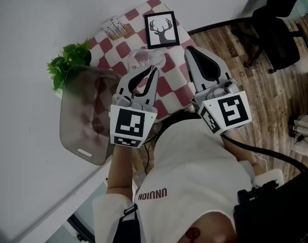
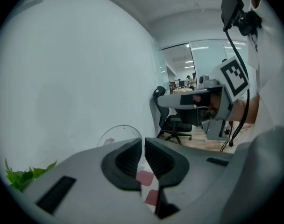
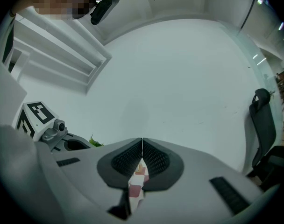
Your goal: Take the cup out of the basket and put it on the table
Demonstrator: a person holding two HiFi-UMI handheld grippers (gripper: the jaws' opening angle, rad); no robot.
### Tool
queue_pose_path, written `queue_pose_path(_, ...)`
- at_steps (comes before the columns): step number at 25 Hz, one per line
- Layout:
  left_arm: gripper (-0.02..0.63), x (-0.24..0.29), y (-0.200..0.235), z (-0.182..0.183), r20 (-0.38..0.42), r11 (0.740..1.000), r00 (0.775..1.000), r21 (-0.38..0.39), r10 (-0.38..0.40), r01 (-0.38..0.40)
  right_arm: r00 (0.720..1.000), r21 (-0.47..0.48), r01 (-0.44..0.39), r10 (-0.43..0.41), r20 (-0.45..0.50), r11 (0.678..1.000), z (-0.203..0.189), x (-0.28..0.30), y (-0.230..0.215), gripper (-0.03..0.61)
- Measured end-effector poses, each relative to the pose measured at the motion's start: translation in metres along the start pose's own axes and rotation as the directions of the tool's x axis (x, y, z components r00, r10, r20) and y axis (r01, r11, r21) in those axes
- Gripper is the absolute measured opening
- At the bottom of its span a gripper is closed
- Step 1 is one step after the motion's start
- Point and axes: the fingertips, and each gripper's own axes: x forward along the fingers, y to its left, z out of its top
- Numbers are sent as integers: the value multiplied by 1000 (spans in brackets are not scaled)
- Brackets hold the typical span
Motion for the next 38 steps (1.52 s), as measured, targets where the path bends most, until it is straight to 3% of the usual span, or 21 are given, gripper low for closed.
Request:
queue_pose_path(21,29,44,-9,-60,-130,996,990,-79,-60,50,999,1,-10,10,-38,1000,-10,13,-9,18)
queue_pose_path(38,31,68,-26,-125,-247,988,962,-132,-114,83,999,-17,-21,20,-46,1000,-12,19,-10,18)
